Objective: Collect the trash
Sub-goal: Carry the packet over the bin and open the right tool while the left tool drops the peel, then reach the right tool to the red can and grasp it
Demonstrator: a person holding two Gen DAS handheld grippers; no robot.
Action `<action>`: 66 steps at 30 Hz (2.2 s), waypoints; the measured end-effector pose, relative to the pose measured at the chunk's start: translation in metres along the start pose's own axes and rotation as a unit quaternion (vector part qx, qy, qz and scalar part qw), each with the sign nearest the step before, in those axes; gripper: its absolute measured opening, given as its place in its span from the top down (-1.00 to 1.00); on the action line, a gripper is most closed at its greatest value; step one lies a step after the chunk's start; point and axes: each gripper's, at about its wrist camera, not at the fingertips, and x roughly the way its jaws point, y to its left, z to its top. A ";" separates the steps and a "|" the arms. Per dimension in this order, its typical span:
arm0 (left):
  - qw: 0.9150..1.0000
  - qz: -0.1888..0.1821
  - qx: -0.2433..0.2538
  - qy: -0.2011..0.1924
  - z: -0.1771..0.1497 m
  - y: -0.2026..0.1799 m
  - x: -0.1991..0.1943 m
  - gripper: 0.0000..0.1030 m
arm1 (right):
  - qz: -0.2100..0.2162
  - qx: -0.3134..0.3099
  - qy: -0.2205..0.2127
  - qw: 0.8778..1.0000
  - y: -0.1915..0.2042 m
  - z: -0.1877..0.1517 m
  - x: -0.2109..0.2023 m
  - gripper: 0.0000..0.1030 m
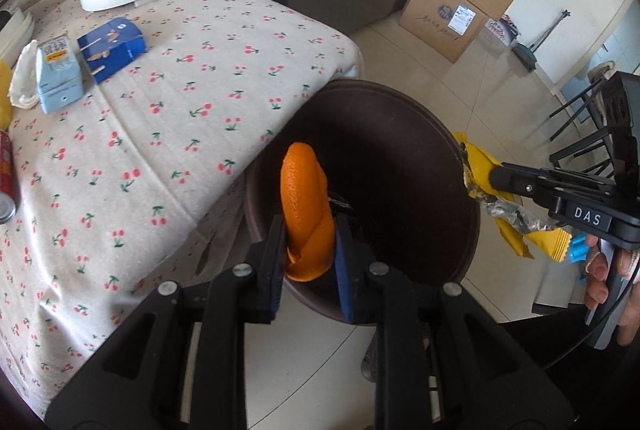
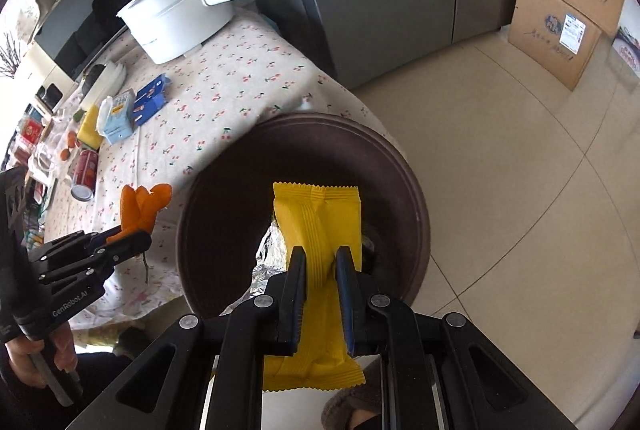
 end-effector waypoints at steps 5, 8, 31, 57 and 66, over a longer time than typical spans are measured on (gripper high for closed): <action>0.999 0.025 0.005 -0.019 0.002 -0.003 -0.002 -0.42 | -0.001 0.001 0.002 1.000 -0.006 0.000 -0.001 0.69; 0.998 0.052 -0.007 -0.041 0.002 0.004 -0.012 -0.65 | -0.003 -0.007 0.001 1.000 -0.002 0.001 -0.001 0.69; 0.986 0.114 -0.107 -0.064 -0.027 0.096 -0.083 -0.72 | 0.002 0.013 -0.012 1.000 0.055 0.028 0.006 -0.50; 0.934 0.192 -0.296 -0.058 -0.082 0.259 -0.161 -0.73 | 0.042 -0.066 -0.008 0.997 0.210 0.057 0.030 -0.62; 0.912 0.201 -0.354 -0.056 -0.093 0.303 -0.175 -0.73 | 0.066 -0.099 0.013 0.993 0.297 0.065 0.073 -0.62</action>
